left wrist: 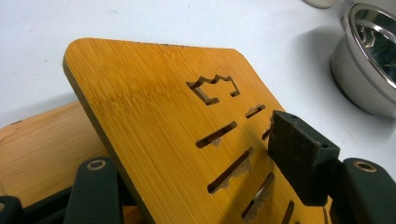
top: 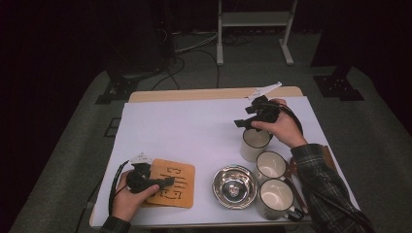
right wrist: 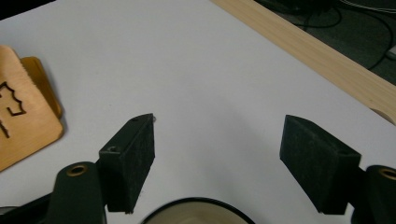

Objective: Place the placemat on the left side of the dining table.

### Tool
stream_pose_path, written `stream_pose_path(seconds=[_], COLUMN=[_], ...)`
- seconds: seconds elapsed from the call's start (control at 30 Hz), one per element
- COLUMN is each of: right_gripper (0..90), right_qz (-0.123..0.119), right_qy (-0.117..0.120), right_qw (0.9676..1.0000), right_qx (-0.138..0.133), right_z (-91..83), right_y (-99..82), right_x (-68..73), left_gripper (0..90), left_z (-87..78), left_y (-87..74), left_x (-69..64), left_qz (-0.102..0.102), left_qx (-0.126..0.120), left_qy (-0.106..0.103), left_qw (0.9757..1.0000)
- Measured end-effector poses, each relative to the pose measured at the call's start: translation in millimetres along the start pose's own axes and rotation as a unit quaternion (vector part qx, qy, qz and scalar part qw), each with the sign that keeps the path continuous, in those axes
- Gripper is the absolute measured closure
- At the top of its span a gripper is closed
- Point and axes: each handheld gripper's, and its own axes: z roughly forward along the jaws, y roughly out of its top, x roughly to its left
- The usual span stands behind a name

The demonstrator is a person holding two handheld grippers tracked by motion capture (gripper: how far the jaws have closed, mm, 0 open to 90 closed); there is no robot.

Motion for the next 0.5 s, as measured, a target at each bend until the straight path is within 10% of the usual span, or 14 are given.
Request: stream_pose_path(seconds=[0.5], right_gripper=[25.2], right_qz=[0.069], right_qy=[-0.044], right_qw=[0.9963], right_qx=[-0.028], right_z=[-14.4], right_y=[-24.8], right_x=[-50.5], left_gripper=[34.6], left_z=[-0.7], left_y=[-0.7], left_x=[-0.6], left_qz=[-0.003], left_qx=[-0.001], left_qy=[0.000], left_qw=[1.0000])
